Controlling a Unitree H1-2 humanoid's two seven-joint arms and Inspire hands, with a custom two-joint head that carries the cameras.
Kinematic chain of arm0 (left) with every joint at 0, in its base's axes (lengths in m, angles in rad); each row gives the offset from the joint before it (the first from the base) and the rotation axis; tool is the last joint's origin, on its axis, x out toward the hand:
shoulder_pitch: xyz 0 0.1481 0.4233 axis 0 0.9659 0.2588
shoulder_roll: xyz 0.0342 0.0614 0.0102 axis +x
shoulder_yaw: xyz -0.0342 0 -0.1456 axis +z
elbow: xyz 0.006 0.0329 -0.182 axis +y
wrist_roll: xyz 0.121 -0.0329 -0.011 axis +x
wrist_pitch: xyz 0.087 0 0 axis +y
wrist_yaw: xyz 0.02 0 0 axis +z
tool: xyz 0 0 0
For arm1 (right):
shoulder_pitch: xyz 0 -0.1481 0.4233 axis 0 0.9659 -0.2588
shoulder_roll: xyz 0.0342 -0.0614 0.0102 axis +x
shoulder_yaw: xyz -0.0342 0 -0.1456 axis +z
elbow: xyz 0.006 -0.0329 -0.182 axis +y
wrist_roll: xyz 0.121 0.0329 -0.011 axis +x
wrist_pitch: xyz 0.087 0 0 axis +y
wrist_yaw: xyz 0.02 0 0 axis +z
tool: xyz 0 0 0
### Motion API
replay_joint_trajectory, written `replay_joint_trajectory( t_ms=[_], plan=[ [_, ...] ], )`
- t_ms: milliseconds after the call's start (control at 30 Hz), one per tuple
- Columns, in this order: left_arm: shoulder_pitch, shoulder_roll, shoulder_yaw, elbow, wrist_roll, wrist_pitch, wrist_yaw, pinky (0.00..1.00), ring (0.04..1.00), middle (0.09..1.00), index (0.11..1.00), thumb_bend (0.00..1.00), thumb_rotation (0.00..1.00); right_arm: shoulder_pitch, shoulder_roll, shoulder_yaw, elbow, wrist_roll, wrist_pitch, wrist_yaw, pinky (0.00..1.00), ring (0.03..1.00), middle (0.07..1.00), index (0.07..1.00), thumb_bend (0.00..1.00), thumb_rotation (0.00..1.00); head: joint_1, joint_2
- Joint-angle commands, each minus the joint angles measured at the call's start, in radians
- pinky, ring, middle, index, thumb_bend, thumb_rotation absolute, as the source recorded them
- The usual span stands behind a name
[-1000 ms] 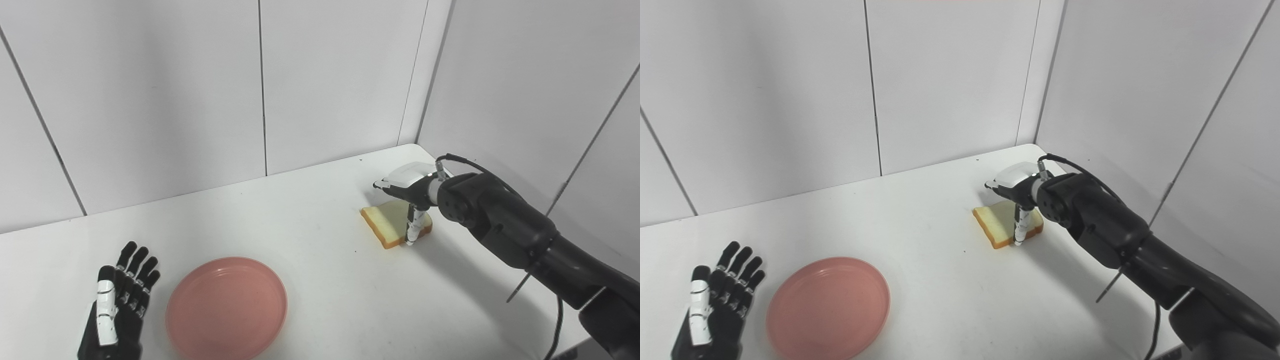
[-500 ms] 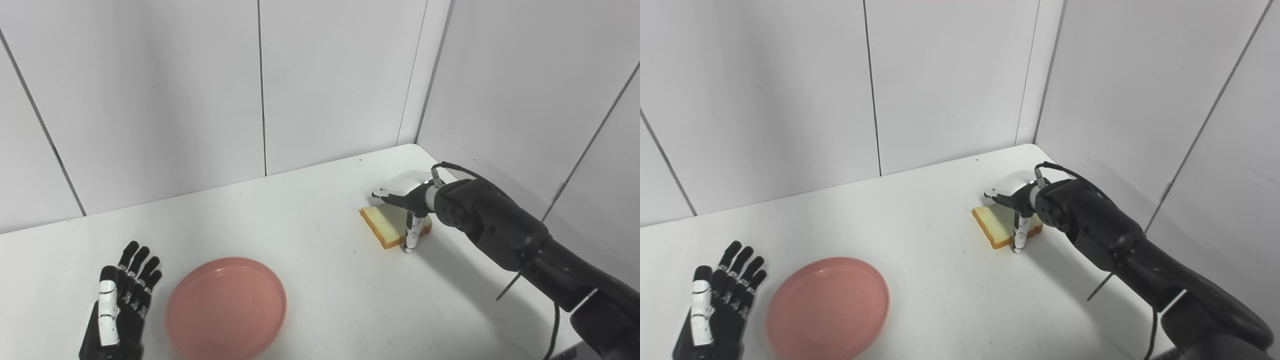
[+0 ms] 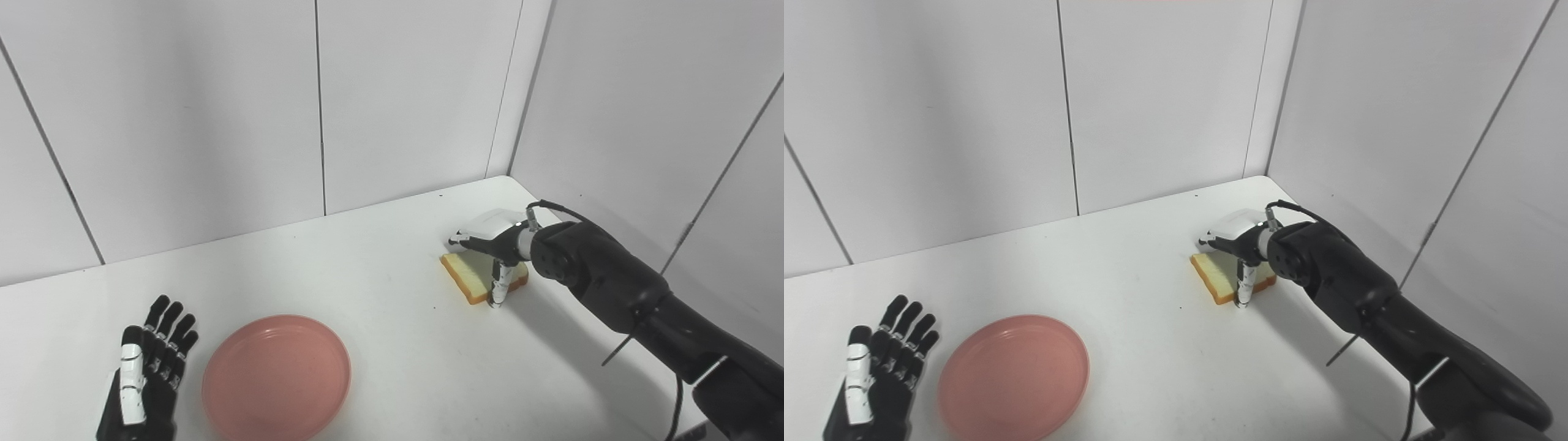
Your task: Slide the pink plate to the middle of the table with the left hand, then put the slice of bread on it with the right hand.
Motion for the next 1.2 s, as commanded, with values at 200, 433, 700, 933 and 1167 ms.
replay_joint_trajectory(
  t_ms=[200,433,700,933,1167],
  plan=[
    [-0.022,-0.005,0.0,-0.025,-0.007,-0.015,-0.007,0.95,0.928,0.957,0.922,0.64,0.96,0.0,-0.012,-0.049,0.023,0.034,-0.089,-0.147,0.56,0.72,0.783,0.748,0.81,0.0,-0.001,0.004],
    [-0.021,-0.006,-0.003,-0.033,0.003,-0.008,0.0,0.95,0.923,0.955,0.926,0.65,0.96,-0.005,-0.006,-0.043,0.039,0.031,-0.076,-0.146,0.47,0.551,0.649,0.651,0.74,0.0,0.001,0.005],
    [-0.02,-0.01,-0.003,-0.038,0.001,0.001,0.001,0.95,0.926,0.955,0.925,0.65,0.96,0.006,0.002,-0.066,0.038,0.047,-0.086,-0.181,0.34,0.409,0.469,0.5,0.53,0.0,0.001,0.004],
    [-0.02,-0.012,-0.005,-0.036,0.004,-0.002,-0.001,0.96,0.927,0.955,0.928,0.65,0.96,0.01,0.01,-0.091,0.009,0.067,-0.067,-0.184,0.33,0.411,0.459,0.511,0.52,0.0,0.004,0.004],
    [-0.022,-0.012,-0.007,-0.028,0.003,-0.005,-0.003,0.96,0.932,0.962,0.935,0.65,0.97,-0.013,0.01,-0.119,-0.073,0.108,-0.036,-0.104,0.3,0.375,0.444,0.513,0.52,0.0,0.007,0.005]
  ],
)
